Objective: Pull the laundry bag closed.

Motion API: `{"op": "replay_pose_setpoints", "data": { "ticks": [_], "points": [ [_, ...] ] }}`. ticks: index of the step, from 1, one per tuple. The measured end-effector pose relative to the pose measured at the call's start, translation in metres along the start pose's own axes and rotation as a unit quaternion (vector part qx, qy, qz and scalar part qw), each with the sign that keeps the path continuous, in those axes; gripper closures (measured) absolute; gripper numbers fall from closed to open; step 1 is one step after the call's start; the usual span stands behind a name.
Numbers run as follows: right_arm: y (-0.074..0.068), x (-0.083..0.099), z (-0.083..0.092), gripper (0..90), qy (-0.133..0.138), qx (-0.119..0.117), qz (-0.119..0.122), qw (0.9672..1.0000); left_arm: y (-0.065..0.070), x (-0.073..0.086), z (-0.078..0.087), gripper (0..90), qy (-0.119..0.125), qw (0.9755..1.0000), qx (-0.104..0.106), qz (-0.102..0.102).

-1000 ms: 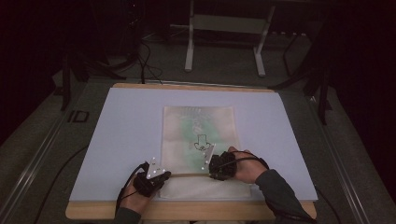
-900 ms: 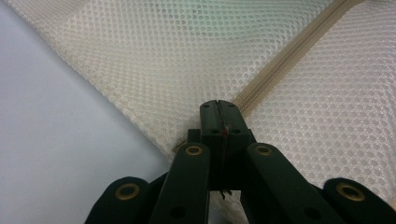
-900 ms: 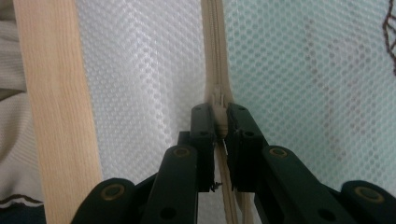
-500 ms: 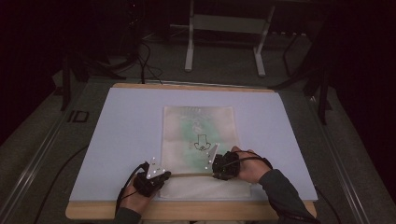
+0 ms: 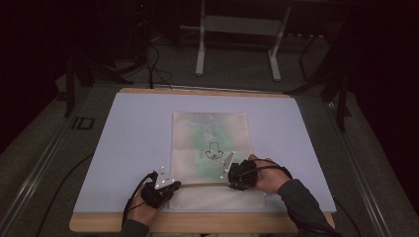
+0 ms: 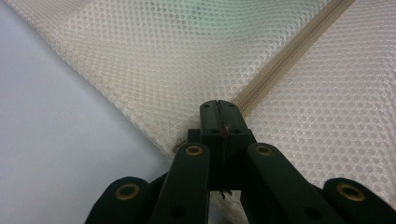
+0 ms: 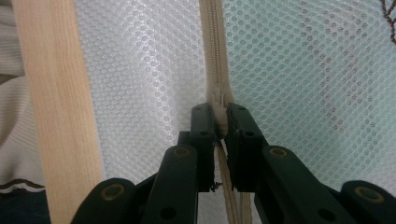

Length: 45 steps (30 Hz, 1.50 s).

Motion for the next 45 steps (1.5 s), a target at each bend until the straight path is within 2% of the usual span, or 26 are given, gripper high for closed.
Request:
{"op": "replay_pose_setpoints", "data": {
  "ticks": [10, 17, 27, 31, 39, 45],
  "points": [
    [-0.001, 0.001, 0.0, 82.2, 0.0, -0.004, -0.003, 1.0, 0.0, 0.0, 0.0, 89.5, 0.0, 1.0, 0.0, 0.0],
    [0.0, 0.004, 0.0, 82.2, -0.007, 0.002, 0.002, 1.0, 0.0, 0.0, 0.0, 89.5, 0.0, 1.0, 0.0, 0.0],
    [0.0, 0.008, 0.002, 82.2, 0.0, -0.003, -0.004, 1.0, 0.0, 0.0, 0.0, 89.5, -0.001, 1.0, 0.001, 0.0],
    [0.001, 0.013, 0.001, 82.2, -0.011, -0.001, -0.005, 0.9999, 0.0, 0.0, 0.0, 89.5, -0.001, 1.0, 0.001, 0.0],
    [0.002, 0.023, 0.004, 82.2, 0.0, -0.004, -0.015, 0.9999, 0.0, 0.0, 0.0, 89.5, -0.001, 1.0, 0.001, 0.002],
    [0.004, 0.028, 0.003, 82.2, -0.007, -0.002, -0.016, 0.9998, 0.0, 0.0, 0.0, 89.5, 0.0, 1.0, 0.003, 0.002]
  ]
}}
Point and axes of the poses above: each handheld gripper's, and its own axes: z roughly backward along the jaws, x roughly out of its underside, y roughly to its right, the point moved 8 cm from there along -z, roughly forward along the jaws, and after that the axes turned 12 degrees about -y, right-handed, at the moved point
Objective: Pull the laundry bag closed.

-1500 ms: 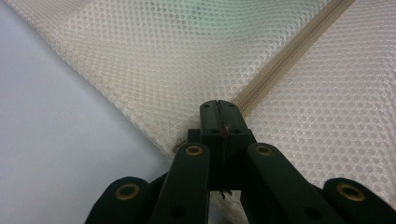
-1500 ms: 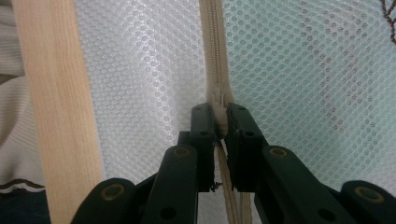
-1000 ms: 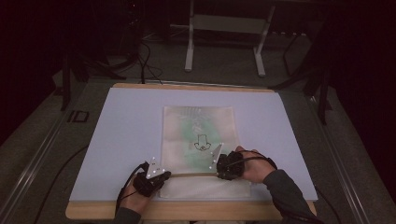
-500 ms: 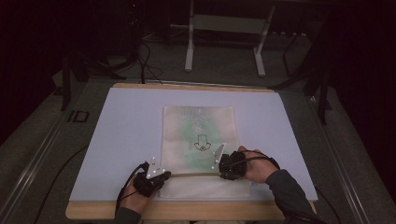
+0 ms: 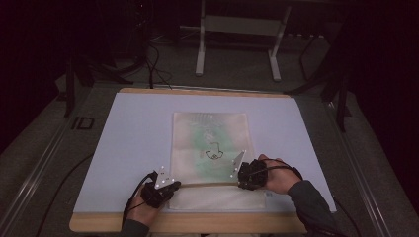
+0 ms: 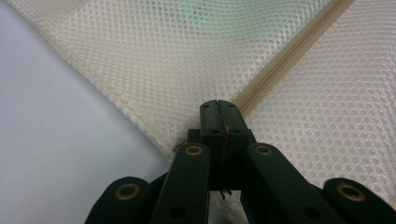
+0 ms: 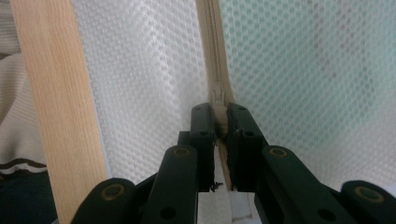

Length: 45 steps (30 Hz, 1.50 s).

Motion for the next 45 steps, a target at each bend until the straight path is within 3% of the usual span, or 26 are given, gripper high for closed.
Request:
{"op": "replay_pose_setpoints", "data": {
  "ticks": [12, 21, 24, 30, 45],
  "points": [
    [0.005, 0.033, -0.001, 82.2, 0.001, -0.003, -0.037, 0.9993, 0.0, 0.0, 0.0, 89.5, 0.0, 1.0, 0.0, 0.001],
    [0.009, 0.057, -0.007, 82.1, -0.014, 0.001, -0.059, 0.9982, 0.0, 0.0, 0.0, 89.5, 0.0, 1.0, -0.001, 0.0],
    [0.009, 0.059, -0.006, 82.1, -0.003, -0.001, -0.063, 0.998, 0.0, 0.0, 0.0, 89.5, 0.001, 1.0, 0.001, 0.001],
    [0.009, 0.057, -0.007, 81.3, -0.007, 0.001, -0.063, 0.998, 0.0, 0.0, 0.0, 89.4, 0.002, 1.0, 0.002, 0.004],
    [0.012, 0.046, 0.014, 71.0, 0.057, 0.015, -0.068, 0.996, -0.001, 0.0, 0.0, 89.2, 0.005, 1.0, 0.004, 0.005]
  ]
}}
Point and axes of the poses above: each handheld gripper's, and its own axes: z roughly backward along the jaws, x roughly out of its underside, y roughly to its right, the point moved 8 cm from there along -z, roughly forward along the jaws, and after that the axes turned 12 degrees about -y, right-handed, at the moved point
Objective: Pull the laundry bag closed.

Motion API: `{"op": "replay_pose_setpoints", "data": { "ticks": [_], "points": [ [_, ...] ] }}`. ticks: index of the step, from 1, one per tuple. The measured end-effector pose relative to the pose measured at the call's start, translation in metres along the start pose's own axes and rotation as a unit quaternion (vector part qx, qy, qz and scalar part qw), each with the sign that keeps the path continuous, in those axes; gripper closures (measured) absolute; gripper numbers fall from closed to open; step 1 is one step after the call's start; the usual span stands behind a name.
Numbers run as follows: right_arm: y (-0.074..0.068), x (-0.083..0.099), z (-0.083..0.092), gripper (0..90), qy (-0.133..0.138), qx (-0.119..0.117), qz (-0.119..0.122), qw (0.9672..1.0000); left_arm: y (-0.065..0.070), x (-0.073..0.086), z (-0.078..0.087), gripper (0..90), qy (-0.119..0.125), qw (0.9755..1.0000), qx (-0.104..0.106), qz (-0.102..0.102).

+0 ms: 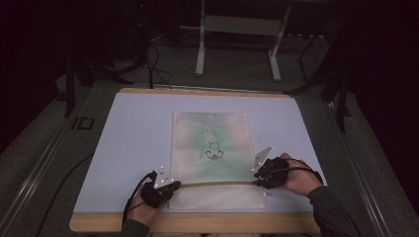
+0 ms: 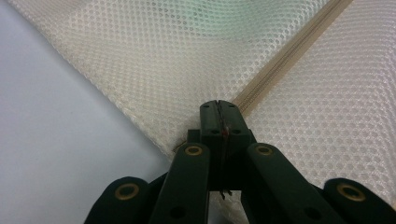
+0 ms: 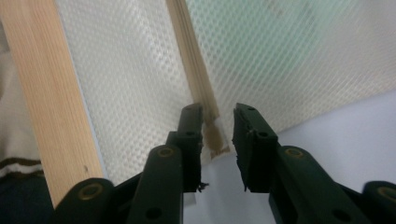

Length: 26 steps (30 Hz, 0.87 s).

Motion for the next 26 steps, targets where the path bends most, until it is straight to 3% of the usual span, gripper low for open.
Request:
{"op": "replay_pose_setpoints", "data": {
  "ticks": [8, 14, 19, 26],
  "points": [
    [0.001, -0.011, 0.007, 68.0, 0.026, 0.016, 0.001, 0.9995, -0.001, 0.0, 0.0, 88.7, 0.0, 1.0, 0.006, -0.002],
    [0.002, -0.017, 0.012, 65.7, 0.043, 0.025, 0.001, 0.9988, 0.0, -0.002, 0.001, 87.6, -0.001, 0.9999, -0.002, -0.01],
    [-0.001, -0.021, 0.01, 64.4, 0.042, 0.023, 0.009, 0.9988, 0.0, -0.002, 0.003, 87.1, 0.002, 0.9999, 0.009, -0.01],
    [-0.003, -0.024, 0.005, 64.3, 0.039, 0.021, 0.012, 0.9989, 0.001, -0.004, 0.006, 85.3, 0.01, 0.9998, 0.009, -0.013]
  ]
}}
Point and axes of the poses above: each handheld gripper's, and its own axes: z roughly backward along the jaws, x roughly out of its underside, y roughly to its right, the point moved 8 cm from there along -z, roughly forward along the jaws, and after that the axes turned 12 degrees about -y, right-handed, at the moved point
